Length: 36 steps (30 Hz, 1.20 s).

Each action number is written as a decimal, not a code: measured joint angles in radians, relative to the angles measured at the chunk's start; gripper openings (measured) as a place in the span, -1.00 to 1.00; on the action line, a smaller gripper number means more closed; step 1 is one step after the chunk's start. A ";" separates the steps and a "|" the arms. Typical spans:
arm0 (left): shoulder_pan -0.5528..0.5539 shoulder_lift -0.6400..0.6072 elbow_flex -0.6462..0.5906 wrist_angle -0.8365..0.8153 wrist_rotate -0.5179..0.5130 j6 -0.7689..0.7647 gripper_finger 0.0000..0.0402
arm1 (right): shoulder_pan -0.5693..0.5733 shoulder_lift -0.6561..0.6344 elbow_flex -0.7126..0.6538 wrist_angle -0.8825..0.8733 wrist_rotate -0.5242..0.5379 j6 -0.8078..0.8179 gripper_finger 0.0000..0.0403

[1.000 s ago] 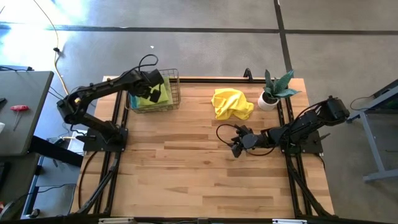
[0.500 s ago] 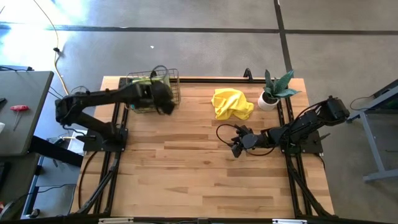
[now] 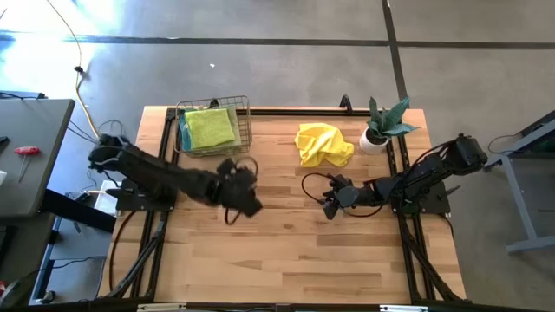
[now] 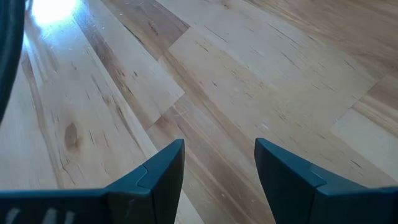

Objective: Fold microfiber towels
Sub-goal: Fold the yellow towel

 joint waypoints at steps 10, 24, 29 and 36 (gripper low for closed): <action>-0.175 0.206 0.000 0.311 -0.103 0.001 -0.36 | 0.000 0.000 0.000 -0.003 0.000 0.000 -0.06; -0.155 0.273 -0.001 0.399 -0.199 0.150 -0.36 | -0.003 0.000 0.000 0.000 0.041 0.000 -0.06; -0.124 0.272 -0.001 0.410 -0.210 0.186 -0.36 | -0.009 0.000 0.000 -0.003 0.064 -0.010 -0.06; -0.072 0.272 -0.001 0.409 -0.218 0.190 -0.36 | -0.041 0.000 0.000 0.099 0.207 -0.243 -0.06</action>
